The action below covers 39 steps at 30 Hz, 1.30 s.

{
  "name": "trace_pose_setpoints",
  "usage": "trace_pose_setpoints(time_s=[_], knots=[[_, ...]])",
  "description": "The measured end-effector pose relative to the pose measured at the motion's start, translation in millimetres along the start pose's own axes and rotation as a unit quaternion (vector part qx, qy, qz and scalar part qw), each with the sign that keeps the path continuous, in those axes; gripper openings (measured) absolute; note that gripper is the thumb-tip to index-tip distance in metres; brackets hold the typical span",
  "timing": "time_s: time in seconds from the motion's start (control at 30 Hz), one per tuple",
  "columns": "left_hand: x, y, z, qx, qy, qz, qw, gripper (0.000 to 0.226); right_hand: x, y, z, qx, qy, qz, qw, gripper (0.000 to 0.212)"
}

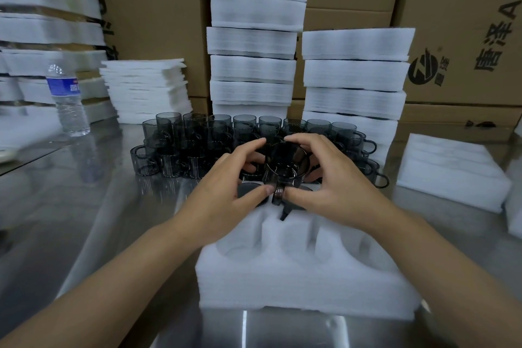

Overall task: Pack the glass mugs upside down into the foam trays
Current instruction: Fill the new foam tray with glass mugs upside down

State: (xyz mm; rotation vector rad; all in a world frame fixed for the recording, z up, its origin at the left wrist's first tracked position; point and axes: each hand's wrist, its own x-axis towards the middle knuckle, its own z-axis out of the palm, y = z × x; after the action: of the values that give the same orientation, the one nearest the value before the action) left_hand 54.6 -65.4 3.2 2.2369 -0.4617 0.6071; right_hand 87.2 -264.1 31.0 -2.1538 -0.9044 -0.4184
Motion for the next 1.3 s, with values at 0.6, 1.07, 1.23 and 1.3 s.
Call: trace_pose_setpoints(time_s=[0.6,1.07,1.23,1.3], knots=[[-1.2,2.6,-1.5,0.017,-0.010,-0.012,1.000,0.043,1.4,30.8,-73.8,0.214,-0.130,0.178,0.952,0.069],[-0.4,1.3,-1.1,0.025,-0.010,-0.003,1.000,0.037,-3.3,42.0,-75.2,0.175,-0.238,0.196,0.935,0.065],[-0.4,1.3,-1.3,0.026,-0.012,-0.003,1.000,0.037,-3.2,43.0,-72.7,0.149,-0.212,0.198,0.945,0.057],[-0.4,1.6,-1.3,0.026,-0.013,-0.002,1.000,0.037,-3.2,42.6,-73.0,0.130,-0.206,0.197,0.950,0.059]])
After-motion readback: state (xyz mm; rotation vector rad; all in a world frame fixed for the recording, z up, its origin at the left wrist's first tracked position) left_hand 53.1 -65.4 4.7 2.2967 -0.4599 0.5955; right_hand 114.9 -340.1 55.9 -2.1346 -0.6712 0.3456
